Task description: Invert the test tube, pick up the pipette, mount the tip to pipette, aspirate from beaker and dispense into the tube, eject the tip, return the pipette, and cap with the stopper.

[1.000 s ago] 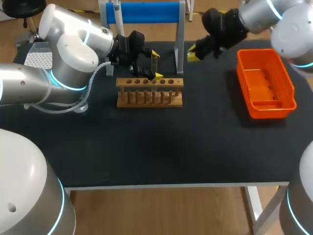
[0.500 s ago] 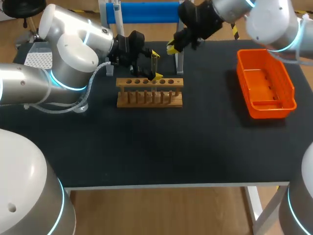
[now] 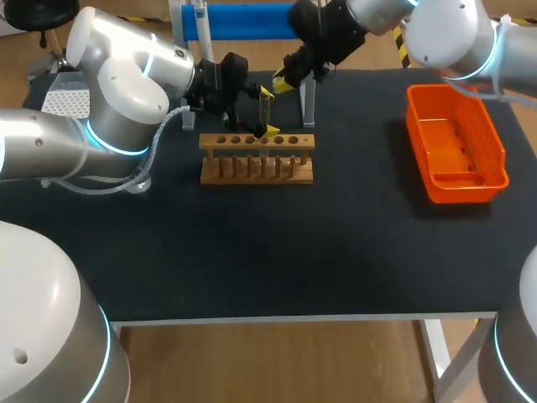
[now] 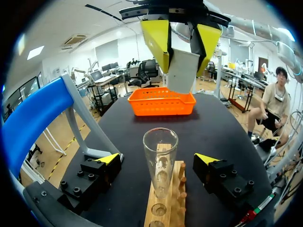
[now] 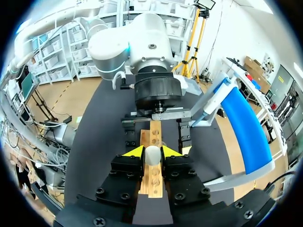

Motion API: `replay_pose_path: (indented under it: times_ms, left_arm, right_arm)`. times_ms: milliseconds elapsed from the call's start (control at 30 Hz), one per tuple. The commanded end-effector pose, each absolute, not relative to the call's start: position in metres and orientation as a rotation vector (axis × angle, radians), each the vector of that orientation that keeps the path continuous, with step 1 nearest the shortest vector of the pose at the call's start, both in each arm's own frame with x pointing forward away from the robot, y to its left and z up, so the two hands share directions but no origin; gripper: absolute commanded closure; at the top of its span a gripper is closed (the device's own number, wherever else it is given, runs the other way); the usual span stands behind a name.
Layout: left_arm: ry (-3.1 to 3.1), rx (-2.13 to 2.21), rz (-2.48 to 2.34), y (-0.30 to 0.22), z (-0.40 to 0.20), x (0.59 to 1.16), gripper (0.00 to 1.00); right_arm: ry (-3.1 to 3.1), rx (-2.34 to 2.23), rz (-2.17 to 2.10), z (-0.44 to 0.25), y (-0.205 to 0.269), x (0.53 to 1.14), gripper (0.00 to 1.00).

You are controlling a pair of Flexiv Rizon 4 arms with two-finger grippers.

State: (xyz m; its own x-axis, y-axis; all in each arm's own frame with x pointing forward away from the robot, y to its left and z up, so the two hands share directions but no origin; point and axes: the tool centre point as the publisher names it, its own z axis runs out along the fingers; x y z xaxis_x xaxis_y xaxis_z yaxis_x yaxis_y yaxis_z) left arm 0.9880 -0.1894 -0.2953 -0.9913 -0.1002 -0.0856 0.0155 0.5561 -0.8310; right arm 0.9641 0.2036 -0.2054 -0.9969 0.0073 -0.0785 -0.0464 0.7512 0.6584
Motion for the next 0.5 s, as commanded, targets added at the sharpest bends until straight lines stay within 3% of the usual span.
replay_pose_path:
  times_ms: [33, 500]
  left_arm:
    - [2.666, -0.071, -1.421, -0.19, -0.295, 0.989, 0.0]
    - [2.666, -0.071, -1.421, -0.19, -0.295, 0.989, 0.0]
  right_arm:
    - [2.881, -0.035, 1.066, -0.205, 0.209, 0.967, 1.0]
    - [2.917, -0.051, 1.022, -0.215, 0.222, 0.968, 1.0]
